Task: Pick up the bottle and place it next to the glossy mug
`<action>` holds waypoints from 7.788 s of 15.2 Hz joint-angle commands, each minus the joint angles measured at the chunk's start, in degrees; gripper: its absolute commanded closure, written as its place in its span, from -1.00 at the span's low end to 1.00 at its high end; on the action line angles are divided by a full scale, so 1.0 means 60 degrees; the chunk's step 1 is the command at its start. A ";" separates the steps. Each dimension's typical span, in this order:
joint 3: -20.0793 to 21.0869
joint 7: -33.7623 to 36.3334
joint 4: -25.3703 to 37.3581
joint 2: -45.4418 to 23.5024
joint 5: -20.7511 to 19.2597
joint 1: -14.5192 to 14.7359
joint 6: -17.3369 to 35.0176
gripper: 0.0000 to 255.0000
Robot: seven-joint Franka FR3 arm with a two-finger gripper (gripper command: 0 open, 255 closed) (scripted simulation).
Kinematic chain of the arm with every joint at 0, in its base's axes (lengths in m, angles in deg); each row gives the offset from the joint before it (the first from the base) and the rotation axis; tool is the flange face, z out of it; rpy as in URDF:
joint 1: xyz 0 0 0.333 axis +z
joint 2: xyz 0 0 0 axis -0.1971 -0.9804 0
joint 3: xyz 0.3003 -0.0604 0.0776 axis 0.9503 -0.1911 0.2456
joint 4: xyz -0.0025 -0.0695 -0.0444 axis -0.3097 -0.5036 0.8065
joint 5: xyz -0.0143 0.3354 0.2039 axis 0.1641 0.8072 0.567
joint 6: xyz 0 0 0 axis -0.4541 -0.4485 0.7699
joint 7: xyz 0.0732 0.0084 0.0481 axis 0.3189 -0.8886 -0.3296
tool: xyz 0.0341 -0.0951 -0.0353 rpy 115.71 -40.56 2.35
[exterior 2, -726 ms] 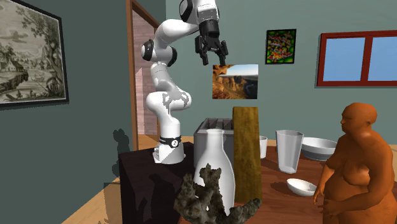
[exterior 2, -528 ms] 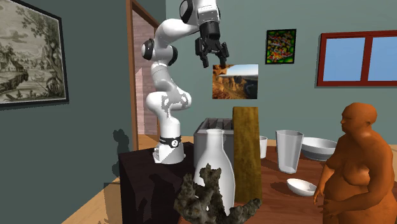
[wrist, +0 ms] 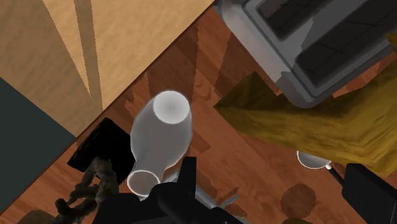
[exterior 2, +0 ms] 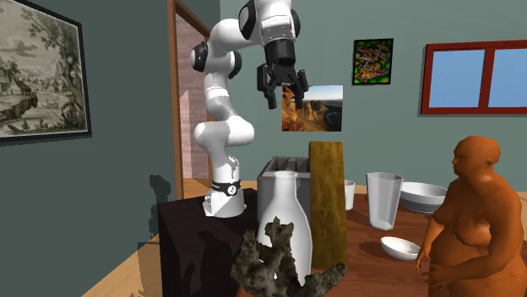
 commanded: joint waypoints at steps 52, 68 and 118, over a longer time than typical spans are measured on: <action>-0.0861 -0.0853 0.2689 -0.5006 -0.0146 -0.0626 0.1727 1.00; -0.0862 -0.0773 0.4536 -0.4824 -0.0192 -0.0628 -0.0301 1.00; 0.0927 0.2862 0.8102 -0.4017 -0.0480 0.1138 -0.4623 1.00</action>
